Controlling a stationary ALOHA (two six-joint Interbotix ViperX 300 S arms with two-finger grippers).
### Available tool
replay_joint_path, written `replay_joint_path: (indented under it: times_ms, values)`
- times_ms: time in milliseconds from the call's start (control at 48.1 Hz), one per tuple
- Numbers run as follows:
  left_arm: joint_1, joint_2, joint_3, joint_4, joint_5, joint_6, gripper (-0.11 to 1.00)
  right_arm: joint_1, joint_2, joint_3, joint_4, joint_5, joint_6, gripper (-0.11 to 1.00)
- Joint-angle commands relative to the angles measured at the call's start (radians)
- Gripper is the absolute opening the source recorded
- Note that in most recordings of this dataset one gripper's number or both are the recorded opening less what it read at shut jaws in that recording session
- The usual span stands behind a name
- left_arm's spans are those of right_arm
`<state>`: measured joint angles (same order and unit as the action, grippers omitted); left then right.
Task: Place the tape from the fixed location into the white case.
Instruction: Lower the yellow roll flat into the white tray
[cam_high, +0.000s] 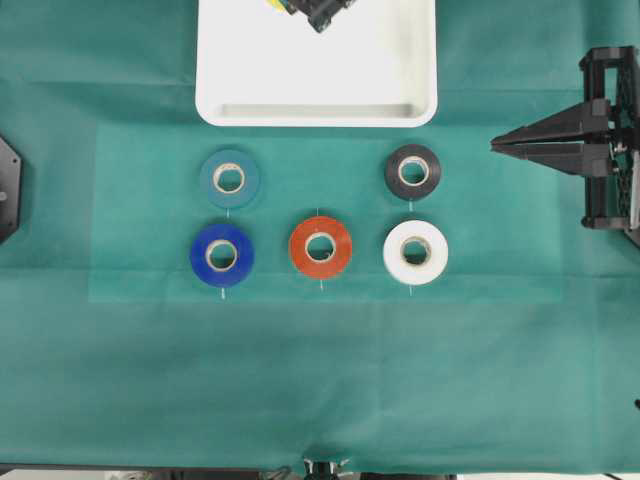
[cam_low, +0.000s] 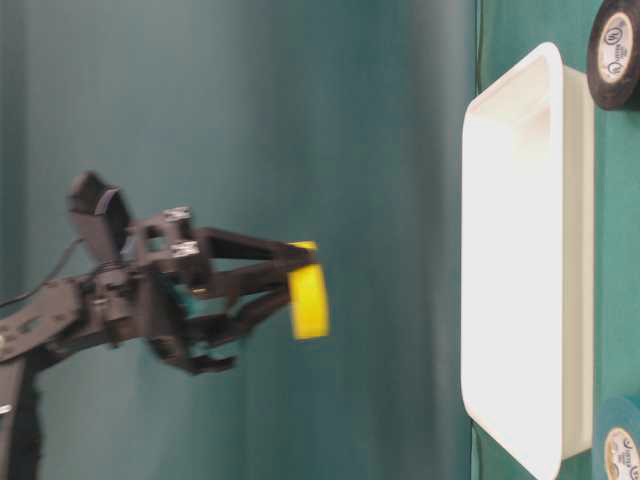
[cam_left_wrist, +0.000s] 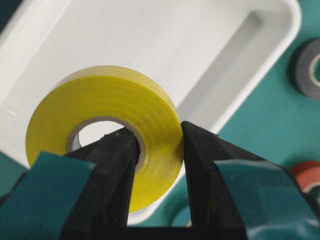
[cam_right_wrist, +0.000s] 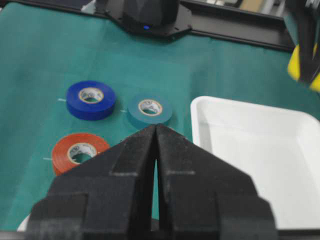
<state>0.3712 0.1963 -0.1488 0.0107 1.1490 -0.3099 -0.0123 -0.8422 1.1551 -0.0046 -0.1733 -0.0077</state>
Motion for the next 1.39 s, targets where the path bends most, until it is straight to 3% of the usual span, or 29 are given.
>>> replay_joint_path:
  times_ms: [0,291,1371]
  values:
    - [0.0,0.0,0.009,0.002,-0.037,0.002,0.24,-0.002,0.002,-0.018,0.0,-0.005,0.0,0.0]
    - [0.008,0.048,0.078,0.002,-0.186,0.025,0.24,-0.002,0.006,-0.017,-0.002,-0.005,0.0,0.0]
    - [0.023,0.135,0.167,-0.003,-0.357,0.028,0.24,-0.002,0.026,-0.014,-0.003,-0.018,-0.002,0.0]
